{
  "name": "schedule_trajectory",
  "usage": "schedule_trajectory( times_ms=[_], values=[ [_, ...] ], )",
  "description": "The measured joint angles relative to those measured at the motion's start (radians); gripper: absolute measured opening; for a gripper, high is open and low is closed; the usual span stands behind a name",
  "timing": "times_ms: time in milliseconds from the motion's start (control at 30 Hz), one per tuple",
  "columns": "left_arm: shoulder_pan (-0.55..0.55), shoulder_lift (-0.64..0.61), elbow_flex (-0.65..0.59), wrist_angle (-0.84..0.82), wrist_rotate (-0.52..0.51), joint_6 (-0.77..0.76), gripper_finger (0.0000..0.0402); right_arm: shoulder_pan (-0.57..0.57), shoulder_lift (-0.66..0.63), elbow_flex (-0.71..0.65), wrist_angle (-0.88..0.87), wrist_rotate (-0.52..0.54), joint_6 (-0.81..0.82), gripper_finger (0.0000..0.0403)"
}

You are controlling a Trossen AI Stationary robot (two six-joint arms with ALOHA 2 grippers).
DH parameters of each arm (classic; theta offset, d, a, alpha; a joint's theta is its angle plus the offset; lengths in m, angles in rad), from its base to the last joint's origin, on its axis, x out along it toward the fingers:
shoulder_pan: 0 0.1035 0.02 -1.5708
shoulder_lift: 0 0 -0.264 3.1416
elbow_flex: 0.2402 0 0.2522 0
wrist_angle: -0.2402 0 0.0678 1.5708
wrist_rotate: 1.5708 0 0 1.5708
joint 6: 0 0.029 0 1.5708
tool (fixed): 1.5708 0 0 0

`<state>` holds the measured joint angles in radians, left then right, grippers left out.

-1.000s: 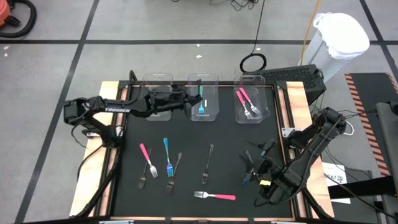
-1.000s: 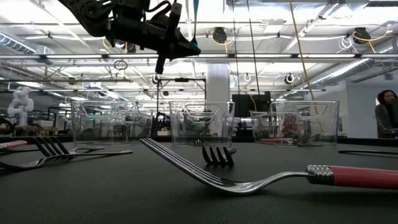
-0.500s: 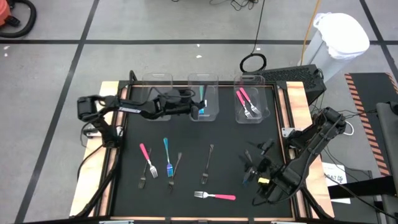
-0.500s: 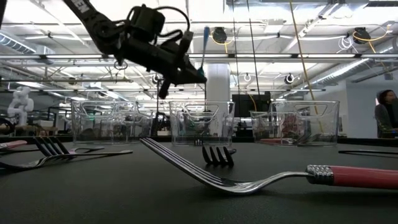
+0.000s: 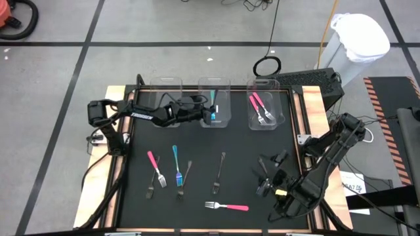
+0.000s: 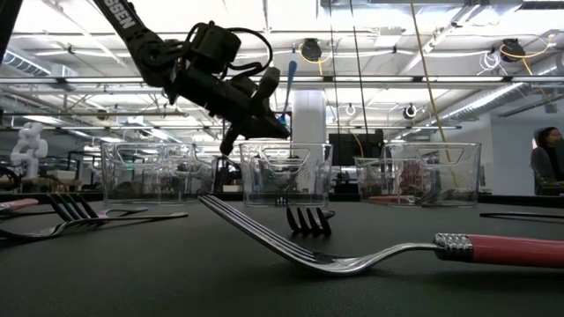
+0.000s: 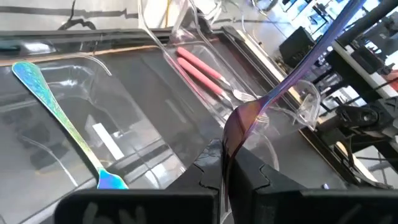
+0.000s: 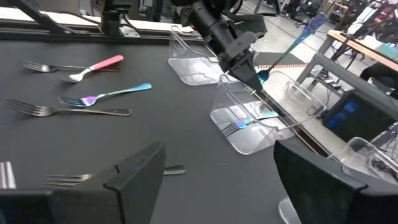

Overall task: Sort silverware by color (type)
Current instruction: Put the blue fork into the middle transparent bin, then put the black fork into the left transparent bin

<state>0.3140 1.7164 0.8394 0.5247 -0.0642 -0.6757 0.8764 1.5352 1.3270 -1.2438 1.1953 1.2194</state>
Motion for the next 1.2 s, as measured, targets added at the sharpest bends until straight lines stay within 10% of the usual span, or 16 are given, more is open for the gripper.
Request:
schedule_trajectory(
  times_ms=[567,1200],
  values=[
    [0.001,0.000,0.000,-0.063,-0.098,0.010,0.0019,0.003,0.000,0.000,0.082,-0.022,-0.034,0.0293],
    [-0.018,0.000,0.000,0.023,-0.146,0.059,0.0175,0.003,0.000,0.000,0.085,-0.027,-0.035,0.0293]
  ],
)
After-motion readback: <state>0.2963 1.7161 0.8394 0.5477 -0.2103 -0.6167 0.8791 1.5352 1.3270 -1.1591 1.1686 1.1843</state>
